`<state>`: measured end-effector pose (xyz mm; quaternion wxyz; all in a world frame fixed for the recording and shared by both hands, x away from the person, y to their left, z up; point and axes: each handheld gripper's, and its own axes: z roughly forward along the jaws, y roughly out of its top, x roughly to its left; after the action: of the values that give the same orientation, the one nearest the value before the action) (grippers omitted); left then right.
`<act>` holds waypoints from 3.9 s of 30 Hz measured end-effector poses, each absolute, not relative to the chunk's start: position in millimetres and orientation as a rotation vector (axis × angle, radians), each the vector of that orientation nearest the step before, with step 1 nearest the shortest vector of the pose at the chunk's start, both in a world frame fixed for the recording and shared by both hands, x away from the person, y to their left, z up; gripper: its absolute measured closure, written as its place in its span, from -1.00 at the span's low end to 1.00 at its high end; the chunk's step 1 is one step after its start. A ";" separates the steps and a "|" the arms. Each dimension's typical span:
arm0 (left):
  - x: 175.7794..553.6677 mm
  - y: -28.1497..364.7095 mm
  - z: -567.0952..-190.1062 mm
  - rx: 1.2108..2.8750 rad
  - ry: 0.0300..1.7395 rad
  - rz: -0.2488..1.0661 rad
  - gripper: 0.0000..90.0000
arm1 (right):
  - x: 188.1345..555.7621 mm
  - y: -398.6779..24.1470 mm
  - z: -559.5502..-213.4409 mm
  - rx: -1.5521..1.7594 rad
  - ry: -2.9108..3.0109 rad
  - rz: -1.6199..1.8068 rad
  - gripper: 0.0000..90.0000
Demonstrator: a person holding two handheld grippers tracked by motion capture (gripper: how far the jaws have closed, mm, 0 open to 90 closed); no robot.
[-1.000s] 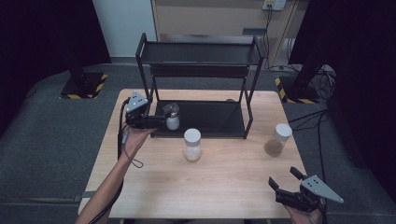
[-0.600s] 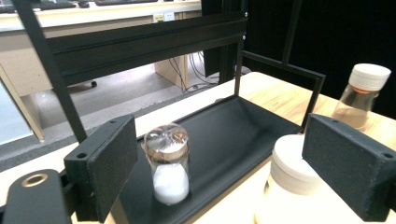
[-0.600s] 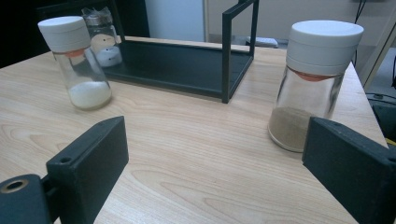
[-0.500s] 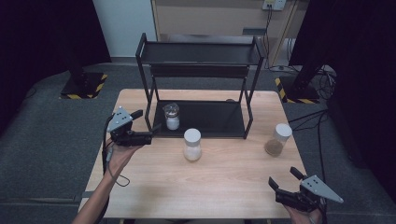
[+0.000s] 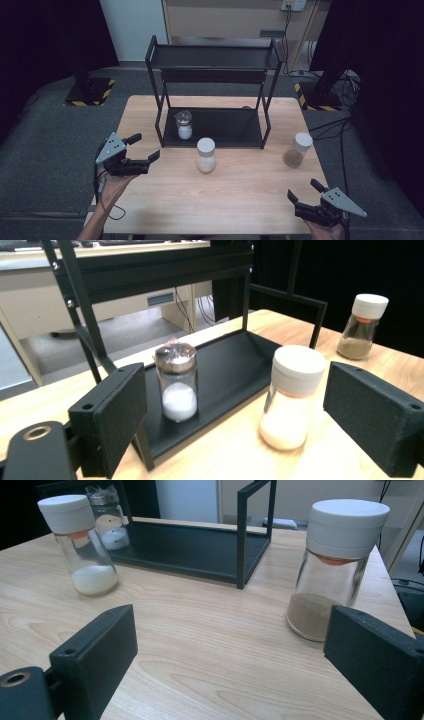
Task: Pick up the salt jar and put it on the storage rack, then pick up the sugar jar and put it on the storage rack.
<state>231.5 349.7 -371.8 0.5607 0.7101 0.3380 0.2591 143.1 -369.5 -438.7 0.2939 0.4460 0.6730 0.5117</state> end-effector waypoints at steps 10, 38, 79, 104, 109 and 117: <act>207.4 364.9 -399.4 1.651 0.858 0.595 -0.78 | 143.6 -369.3 -438.5 1.187 1.795 1.361 -0.84; 172.1 381.7 -451.4 1.650 0.911 0.618 -0.79 | 142.9 -368.2 -437.7 1.161 1.805 1.363 -0.84; 172.4 385.1 -454.4 1.661 0.933 0.594 -0.93 | 145.5 -368.9 -435.1 1.159 1.833 1.378 -0.83; 175.3 381.9 -452.9 1.686 0.927 0.584 -0.93 | 174.2 -342.5 -394.7 1.041 1.919 1.444 -0.82; 175.4 381.8 -453.0 1.687 0.925 0.583 -0.93 | 191.0 -331.0 -381.8 1.012 1.969 1.449 -0.82; 176.2 381.8 -453.0 1.691 0.923 0.578 -0.93 | 213.8 -313.1 -366.9 0.966 2.027 1.463 -0.82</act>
<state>176.2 381.8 -453.0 0.5356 0.7100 0.3875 0.2427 213.8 -313.1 -366.9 0.2287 0.3510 0.7361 0.5316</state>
